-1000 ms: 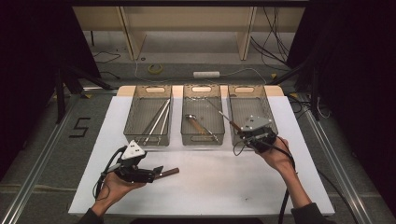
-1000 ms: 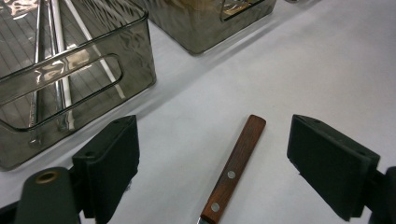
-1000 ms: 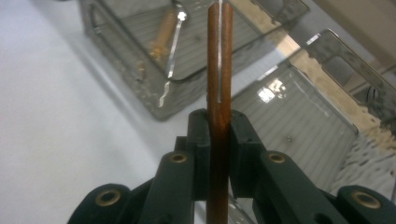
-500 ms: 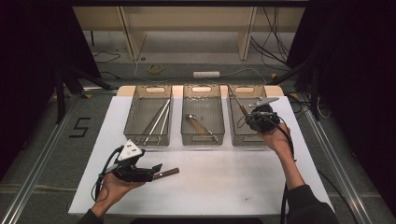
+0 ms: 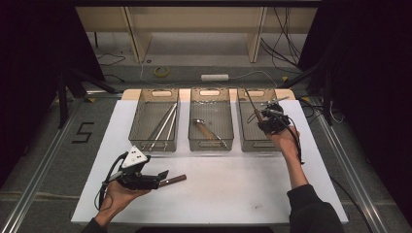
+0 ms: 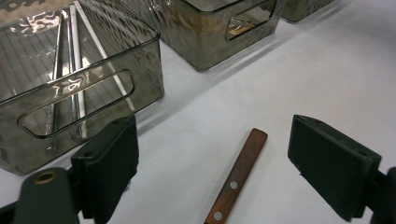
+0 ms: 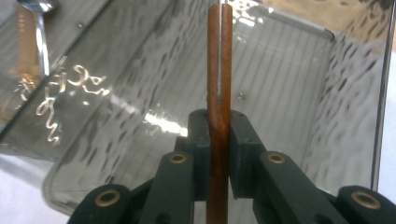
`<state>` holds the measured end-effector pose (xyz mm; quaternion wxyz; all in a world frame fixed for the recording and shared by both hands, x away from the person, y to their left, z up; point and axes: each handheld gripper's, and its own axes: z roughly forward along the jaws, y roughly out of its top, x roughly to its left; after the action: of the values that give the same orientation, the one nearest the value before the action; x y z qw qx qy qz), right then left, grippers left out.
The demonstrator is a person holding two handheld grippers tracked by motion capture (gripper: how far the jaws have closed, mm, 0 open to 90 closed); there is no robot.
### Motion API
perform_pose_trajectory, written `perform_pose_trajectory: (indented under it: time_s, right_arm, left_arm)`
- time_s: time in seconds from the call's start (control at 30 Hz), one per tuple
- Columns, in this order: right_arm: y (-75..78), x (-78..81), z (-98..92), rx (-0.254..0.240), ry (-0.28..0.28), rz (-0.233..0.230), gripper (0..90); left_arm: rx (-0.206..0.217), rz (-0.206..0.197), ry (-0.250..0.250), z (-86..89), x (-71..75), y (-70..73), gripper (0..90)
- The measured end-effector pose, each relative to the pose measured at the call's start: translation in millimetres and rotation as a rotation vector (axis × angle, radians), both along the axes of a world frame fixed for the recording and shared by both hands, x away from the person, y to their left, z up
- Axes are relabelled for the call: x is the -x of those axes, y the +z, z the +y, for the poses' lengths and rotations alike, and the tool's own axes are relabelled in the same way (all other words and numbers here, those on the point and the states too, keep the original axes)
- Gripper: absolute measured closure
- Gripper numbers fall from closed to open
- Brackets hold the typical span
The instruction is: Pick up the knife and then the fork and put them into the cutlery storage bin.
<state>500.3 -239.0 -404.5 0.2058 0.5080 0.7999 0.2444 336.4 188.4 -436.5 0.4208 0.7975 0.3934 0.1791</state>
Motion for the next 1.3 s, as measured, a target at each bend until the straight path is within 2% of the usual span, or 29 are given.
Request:
perform_pose_trajectory:
  time_s: [0.6,0.7,0.73,0.8,0.87,1.0,1.07,1.2,1.3]
  right_arm:
    - [-11.5,-6.7,1.0,-0.011,-0.059,0.083,81.2]
    - [-11.8,-6.9,1.6,-0.024,-0.061,0.084,80.3]
    - [-11.8,-7.0,1.8,-0.032,-0.060,0.087,76.6]
    - [-11.1,-7.4,1.5,-0.068,-0.043,0.090,68.5]
    - [-8.8,-6.8,0.2,-0.096,-0.033,0.078,64.0]
    - [-3.9,-1.1,-1.3,-0.098,0.003,0.058,57.0]
    - [-0.8,4.7,-1.8,-0.110,0.031,0.041,52.7]
    - [5.1,20.4,-3.8,-0.200,0.106,0.014,44.4]
    - [8.3,37.7,-2.7,-0.234,0.163,-0.023,40.3]
  left_arm:
    - [-0.007,0.006,-0.005,-0.4,-0.3,-0.1,15.8]
    - [-0.006,0.008,-0.004,-0.6,-0.4,-0.3,15.8]
    - [-0.005,0.008,-0.004,-0.7,-0.4,-0.2,15.8]
    - [-0.007,0.008,-0.005,-0.8,-0.3,-0.1,15.9]
    - [-0.006,0.010,-0.005,-0.5,-0.6,-0.3,15.8]
    - [-0.011,0.020,-0.007,0.3,-1.4,-0.2,15.9]
    - [-0.011,0.024,-0.007,0.4,-1.9,-0.4,15.9]
    - [-0.020,0.028,-0.012,0.6,-2.8,0.3,16.1]
    - [-0.027,0.041,-0.018,0.0,-3.7,0.8,16.2]
